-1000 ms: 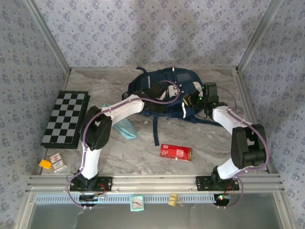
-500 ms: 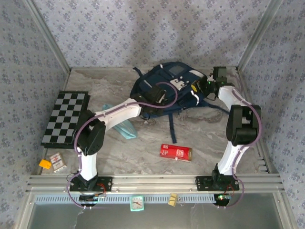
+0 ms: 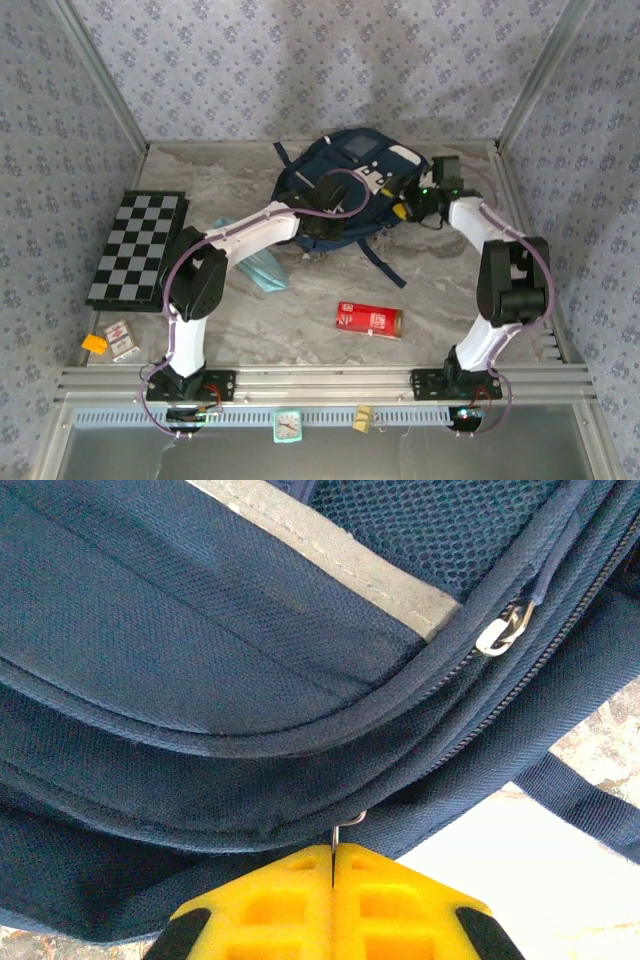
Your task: Pack books, pencil case, and school supplies into a backpack
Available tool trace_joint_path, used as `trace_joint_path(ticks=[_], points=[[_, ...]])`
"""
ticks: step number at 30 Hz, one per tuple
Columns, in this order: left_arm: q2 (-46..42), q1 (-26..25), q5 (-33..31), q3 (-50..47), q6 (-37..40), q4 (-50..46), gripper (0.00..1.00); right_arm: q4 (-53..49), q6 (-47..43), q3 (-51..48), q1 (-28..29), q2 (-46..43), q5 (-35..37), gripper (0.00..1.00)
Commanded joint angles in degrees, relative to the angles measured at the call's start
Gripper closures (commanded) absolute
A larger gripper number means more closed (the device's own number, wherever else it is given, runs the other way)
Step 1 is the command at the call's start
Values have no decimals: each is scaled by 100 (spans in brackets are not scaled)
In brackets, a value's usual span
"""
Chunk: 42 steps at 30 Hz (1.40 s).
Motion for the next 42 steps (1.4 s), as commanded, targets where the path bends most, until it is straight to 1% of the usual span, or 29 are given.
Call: trace_joint_path(ticks=[1, 3, 6, 7, 10, 12, 14, 17, 18, 19, 22, 24, 26, 28, 29, 30, 32, 33, 34, 35, 36, 39, 42], points=[[-72, -18, 17, 59, -22, 5, 100, 727, 701, -461, 548, -195, 324, 35], [-72, -23, 21, 66, -26, -20, 100, 1081, 1018, -602, 821, -115, 663, 36], [-64, -17, 21, 69, -9, -2, 100, 1640, 1330, -574, 1051, 195, 924, 43], [-63, -20, 12, 69, 12, 4, 100, 1716, 1314, -454, 1083, 347, 953, 46], [-57, -21, -50, 88, 72, -81, 100, 1414, 1065, -14, 1165, 741, 1164, 54], [-72, -19, -101, 47, 162, -146, 100, 1612, 959, -53, 1165, 810, 1245, 71], [-104, -13, -277, 1, 208, -309, 100, 1440, 738, 1, 1098, 790, 1253, 84], [-268, -3, -421, -282, 285, -443, 100, 969, 221, 66, 867, 642, 1048, 98], [-376, -17, -489, -438, 290, -461, 100, 956, 57, -4, 739, 554, 867, 100], [-457, -33, -550, -580, 303, -473, 100, 901, -100, -50, 630, 490, 676, 100], [-755, -60, -673, -1054, 308, -522, 100, 294, -711, -39, 171, 311, 185, 100], [-880, -68, -548, -1170, 320, -522, 100, 113, -915, -81, -103, 190, -172, 100], [-940, -111, -393, -1069, 315, -523, 100, 277, -817, -277, -153, -32, -292, 100], [-927, -227, -297, -778, 325, -522, 99, 613, -496, -485, -136, -202, -453, 100], [-880, -274, -268, -597, 334, -506, 94, 835, -325, -559, -127, -236, -575, 100], [-811, -304, -250, -373, 322, -509, 88, 1041, -159, -612, -127, -251, -734, 100], [-648, -341, -103, 1, 346, -518, 81, 1248, 110, -619, -142, -303, -871, 100], [-551, -341, -46, 162, 368, -521, 76, 1405, 274, -653, -172, -358, -925, 100], [-471, -341, -50, 331, 369, -522, 68, 1545, 443, -687, -201, -422, -957, 100], [-407, -340, -67, 449, 369, -525, 63, 1648, 565, -702, -208, -474, -982, 100], [-354, -349, -52, 579, 395, -670, 61, 1683, 646, -680, -207, -519, -1006, 100], [-194, -373, 268, 740, 525, -592, 52, 1672, 745, -602, -214, -572, -1042, 100], [78, -405, 412, 1089, 697, -718, 51, 1658, 765, -597, -209, -554, -1027, 100]])
